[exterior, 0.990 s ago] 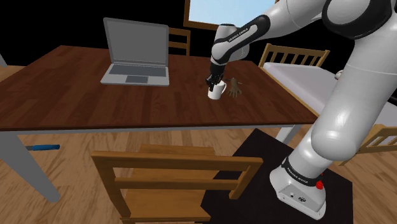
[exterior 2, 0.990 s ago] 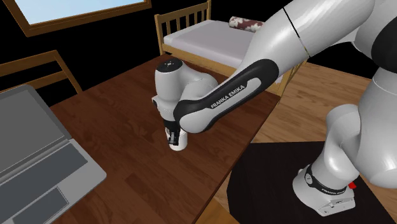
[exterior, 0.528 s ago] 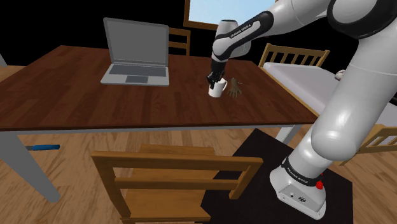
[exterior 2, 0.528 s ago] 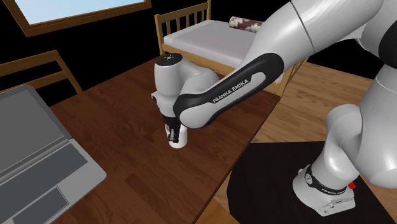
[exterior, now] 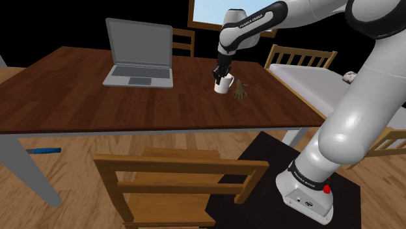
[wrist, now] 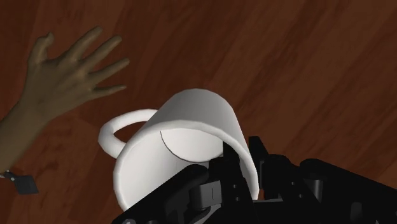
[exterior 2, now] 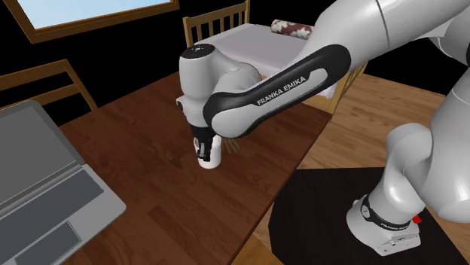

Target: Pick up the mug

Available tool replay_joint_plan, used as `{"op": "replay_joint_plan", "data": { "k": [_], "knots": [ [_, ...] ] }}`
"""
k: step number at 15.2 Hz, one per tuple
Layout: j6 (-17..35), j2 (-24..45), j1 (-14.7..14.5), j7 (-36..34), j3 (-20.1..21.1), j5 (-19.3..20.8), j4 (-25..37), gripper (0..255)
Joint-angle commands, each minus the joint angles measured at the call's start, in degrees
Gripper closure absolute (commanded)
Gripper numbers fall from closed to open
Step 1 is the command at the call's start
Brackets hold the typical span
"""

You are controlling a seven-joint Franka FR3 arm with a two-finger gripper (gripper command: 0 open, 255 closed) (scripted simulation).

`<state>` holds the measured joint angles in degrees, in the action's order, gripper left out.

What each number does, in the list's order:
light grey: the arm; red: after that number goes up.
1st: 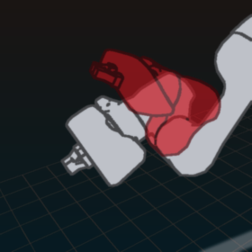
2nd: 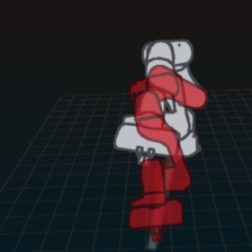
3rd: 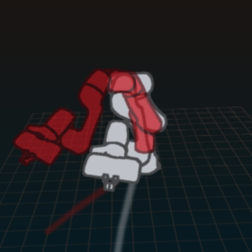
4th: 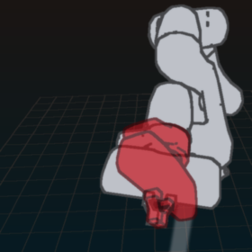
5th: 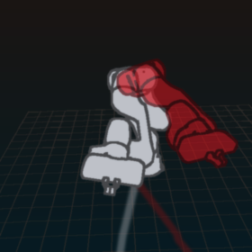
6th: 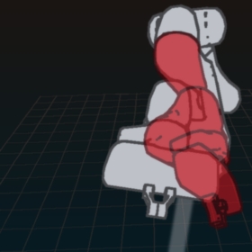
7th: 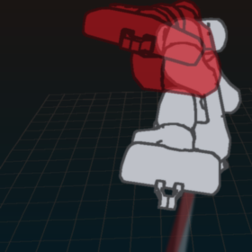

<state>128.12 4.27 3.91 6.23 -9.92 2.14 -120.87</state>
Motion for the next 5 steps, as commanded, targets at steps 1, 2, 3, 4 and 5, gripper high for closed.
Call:
{"op": "replay_joint_plan", "data": {
  "k": [1,2,3,4,5],
  "knots": [
    [-1.5,-0.6,0.1,0.1,-0.1,0.1,0.9,255],
    [-2.2,-0.9,0.0,0.1,-0.1,0.1,1.3,255],
    [-3.0,-1.3,0.0,0.1,-0.1,0.2,1.7,255],
    [-3.1,-1.3,0.0,0.1,-0.1,0.2,1.8,255],
    [-3.1,-1.3,0.0,0.1,-0.1,0.2,1.8,255]
  ]
}}
